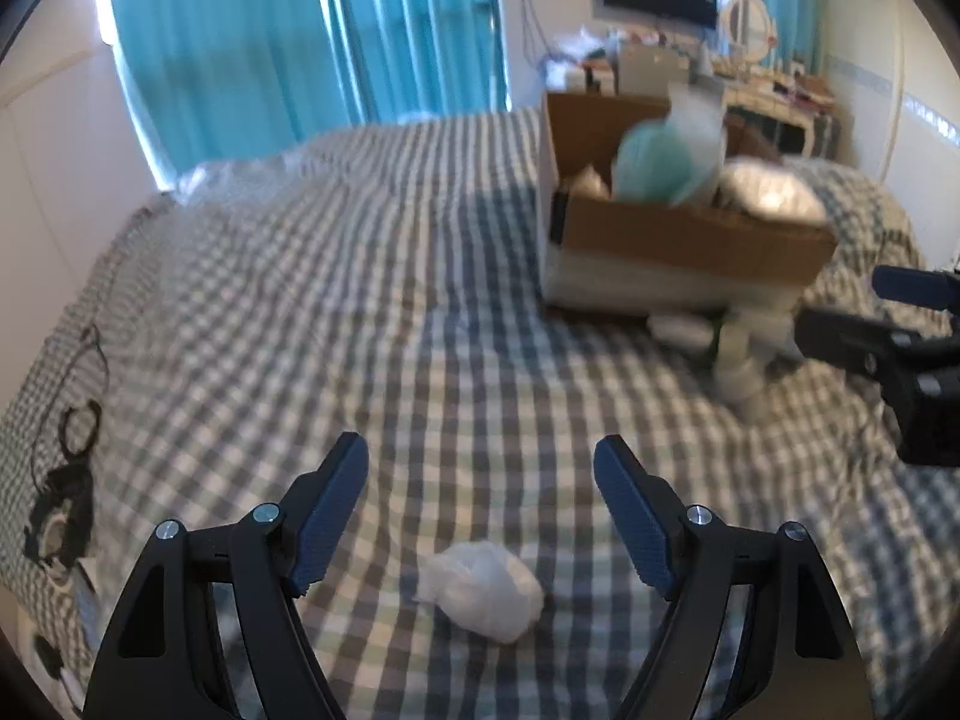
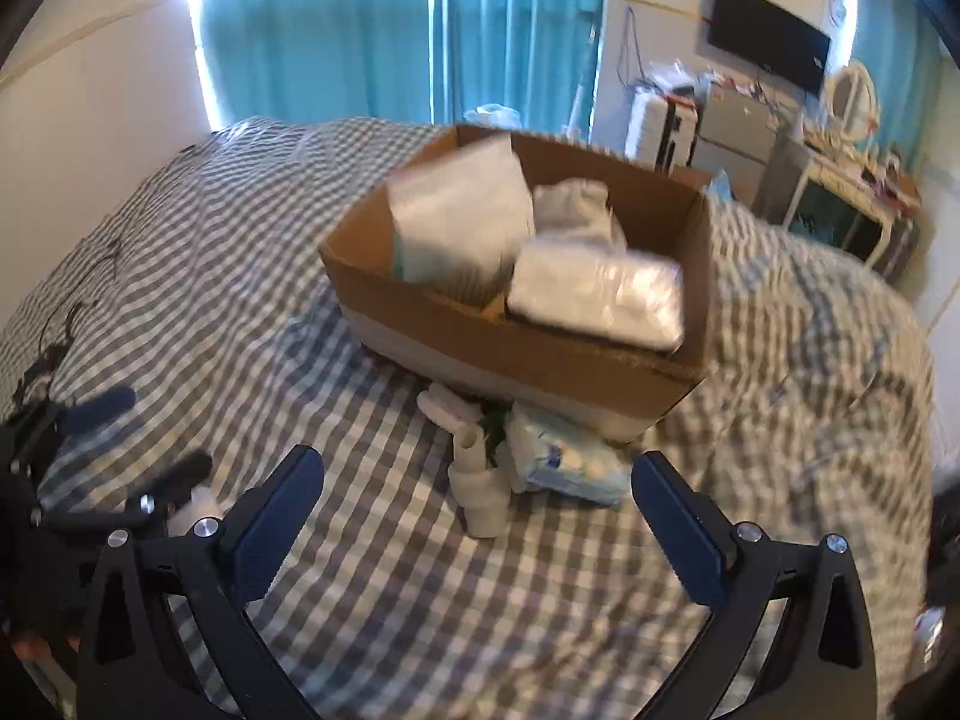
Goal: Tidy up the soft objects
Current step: 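Grasp the white cloth ball on the bed with the left gripper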
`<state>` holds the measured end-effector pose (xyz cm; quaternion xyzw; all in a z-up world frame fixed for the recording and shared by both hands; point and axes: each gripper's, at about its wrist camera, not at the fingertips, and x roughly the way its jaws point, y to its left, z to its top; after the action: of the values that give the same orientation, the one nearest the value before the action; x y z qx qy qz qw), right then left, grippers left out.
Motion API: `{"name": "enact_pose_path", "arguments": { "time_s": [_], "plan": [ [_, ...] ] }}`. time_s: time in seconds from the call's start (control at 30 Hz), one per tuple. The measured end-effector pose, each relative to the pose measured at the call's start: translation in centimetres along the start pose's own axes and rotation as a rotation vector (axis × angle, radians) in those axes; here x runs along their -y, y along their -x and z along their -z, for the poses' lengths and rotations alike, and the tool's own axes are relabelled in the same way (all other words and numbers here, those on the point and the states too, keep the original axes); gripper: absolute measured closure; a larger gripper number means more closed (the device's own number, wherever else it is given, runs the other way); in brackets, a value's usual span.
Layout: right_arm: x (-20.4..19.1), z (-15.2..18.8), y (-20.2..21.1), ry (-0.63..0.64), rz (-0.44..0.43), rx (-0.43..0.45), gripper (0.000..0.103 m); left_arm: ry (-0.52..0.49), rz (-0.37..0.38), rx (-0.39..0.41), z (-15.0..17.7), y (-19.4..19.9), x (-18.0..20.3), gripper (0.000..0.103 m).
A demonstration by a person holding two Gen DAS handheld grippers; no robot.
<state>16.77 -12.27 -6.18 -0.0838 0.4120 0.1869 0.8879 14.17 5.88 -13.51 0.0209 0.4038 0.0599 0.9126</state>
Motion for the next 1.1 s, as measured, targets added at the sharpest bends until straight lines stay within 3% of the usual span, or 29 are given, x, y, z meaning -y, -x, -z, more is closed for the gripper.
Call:
{"name": "enact_pose_path", "arguments": {
  "time_s": [0.13, 0.37, 0.4, 0.47, 0.53, 0.87, 1.1],
  "plan": [
    [-0.1, 1.9, -2.3, -0.012, -0.005, -0.004, 0.001, 0.024, 0.033, -0.083, 1.7, -1.6, -0.5, 0.025],
    [1.1, 4.3, -5.3, -0.105, -0.062, -0.095, 0.015, 0.053, 0.039, -0.233, 4.3, -4.0, -0.2, 0.031],
    [1.2, 4.5, -5.4, -0.110, -0.062, -0.098, 0.015, 0.055, 0.044, -0.242, 4.5, -4.0, -0.2, 0.034],
    [1.2, 4.8, -5.4, -0.113, -0.065, -0.096, 0.015, 0.043, 0.050, -0.246, 4.5, -3.8, 0.1, 0.069],
    [1.2, 4.8, -5.0, -0.119, -0.071, -0.085, 0.015, 0.028, 0.049, -0.262, 5.0, -3.9, 0.5, 0.074],
    [2.0, 5.0, -3.9, -0.133, -0.074, -0.062, 0.021, -0.002, 0.061, -0.120, 1.2, -0.6, 1.4, 0.077],
    [1.8, 3.9, -5.7, -0.162, -0.078, -0.081, 0.031, -0.054, 0.071, -0.066, -2.9, -1.7, 2.3, 0.076]
  ]
}}
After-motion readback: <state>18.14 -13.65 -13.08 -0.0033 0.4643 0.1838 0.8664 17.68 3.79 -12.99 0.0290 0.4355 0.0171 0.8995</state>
